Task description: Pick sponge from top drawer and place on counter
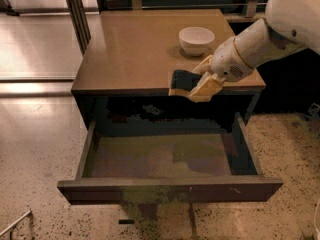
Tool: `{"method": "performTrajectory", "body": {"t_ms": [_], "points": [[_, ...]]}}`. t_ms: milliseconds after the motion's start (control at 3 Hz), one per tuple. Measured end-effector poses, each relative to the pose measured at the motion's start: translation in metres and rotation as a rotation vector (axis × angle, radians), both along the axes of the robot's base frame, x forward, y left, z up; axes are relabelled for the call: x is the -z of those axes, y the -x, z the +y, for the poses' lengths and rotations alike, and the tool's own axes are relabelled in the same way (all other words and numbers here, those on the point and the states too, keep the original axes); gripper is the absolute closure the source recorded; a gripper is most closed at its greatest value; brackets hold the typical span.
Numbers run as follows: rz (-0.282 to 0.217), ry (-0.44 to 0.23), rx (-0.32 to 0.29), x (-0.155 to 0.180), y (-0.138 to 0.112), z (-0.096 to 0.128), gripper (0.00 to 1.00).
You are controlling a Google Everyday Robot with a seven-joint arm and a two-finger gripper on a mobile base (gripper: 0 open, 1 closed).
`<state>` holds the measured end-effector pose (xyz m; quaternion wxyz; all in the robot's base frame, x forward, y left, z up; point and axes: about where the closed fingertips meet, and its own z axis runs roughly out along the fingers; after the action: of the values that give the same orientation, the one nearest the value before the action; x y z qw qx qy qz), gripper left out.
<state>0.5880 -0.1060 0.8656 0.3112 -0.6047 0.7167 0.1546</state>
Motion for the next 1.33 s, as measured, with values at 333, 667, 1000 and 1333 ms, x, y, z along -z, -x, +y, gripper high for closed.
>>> {"method": "performTrajectory", "body": {"t_ms": [333,667,1000,1333], "points": [[-0.016,0.016,0.056,-0.006,-0.024,0.004,1.00],[-0.046,0.036,0.109,-0.009,-0.065,0.008,1.00],[-0.059,0.028,0.129,-0.004,-0.107,0.015,1.00],[-0.059,-0.006,0.143,0.005,-0.140,0.023,1.00]]}}
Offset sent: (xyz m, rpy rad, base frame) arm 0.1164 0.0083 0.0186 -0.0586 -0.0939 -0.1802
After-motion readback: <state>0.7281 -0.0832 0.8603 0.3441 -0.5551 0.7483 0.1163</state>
